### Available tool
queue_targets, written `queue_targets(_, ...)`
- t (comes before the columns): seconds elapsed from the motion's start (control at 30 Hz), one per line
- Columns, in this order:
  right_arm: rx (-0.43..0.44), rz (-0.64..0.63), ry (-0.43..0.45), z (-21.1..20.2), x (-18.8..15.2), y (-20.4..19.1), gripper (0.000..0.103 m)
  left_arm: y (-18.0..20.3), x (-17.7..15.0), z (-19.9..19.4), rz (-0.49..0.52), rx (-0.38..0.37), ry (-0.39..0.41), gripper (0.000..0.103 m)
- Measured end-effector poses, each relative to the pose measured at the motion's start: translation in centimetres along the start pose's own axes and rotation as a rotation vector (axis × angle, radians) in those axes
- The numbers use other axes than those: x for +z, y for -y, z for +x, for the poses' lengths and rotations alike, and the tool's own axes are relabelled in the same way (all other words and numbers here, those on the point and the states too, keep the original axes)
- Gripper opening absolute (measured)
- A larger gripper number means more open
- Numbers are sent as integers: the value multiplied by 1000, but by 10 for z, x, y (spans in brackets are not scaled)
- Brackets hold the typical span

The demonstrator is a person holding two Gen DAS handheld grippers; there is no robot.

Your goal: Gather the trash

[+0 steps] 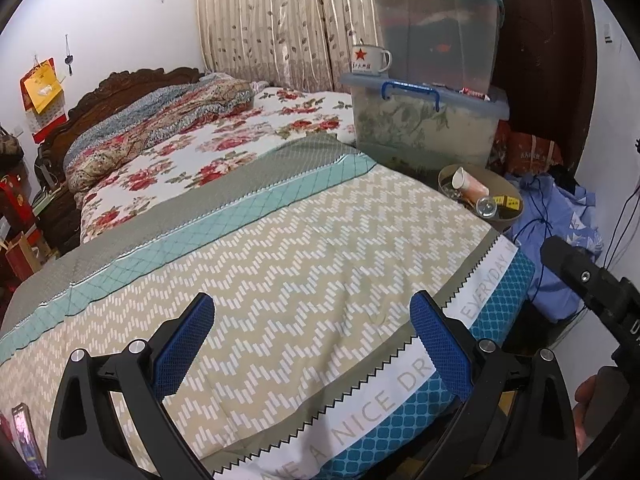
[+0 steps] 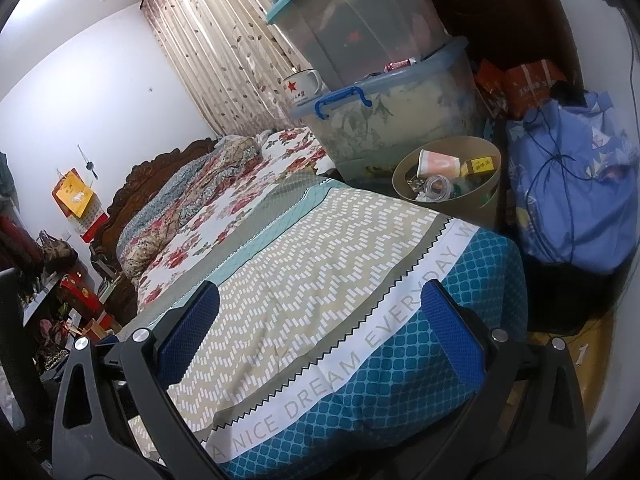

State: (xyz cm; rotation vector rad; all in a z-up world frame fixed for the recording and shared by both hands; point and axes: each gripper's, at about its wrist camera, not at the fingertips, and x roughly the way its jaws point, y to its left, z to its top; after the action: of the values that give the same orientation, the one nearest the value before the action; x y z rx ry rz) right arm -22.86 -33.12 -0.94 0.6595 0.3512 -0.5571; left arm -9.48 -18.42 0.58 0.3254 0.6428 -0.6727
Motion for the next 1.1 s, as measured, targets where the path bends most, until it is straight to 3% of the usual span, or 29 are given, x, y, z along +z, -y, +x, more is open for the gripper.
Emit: queue_targets(1.1,12,-28,-28,2,-11,-13,100,-6,-5,-1,-4,14,-3,94)
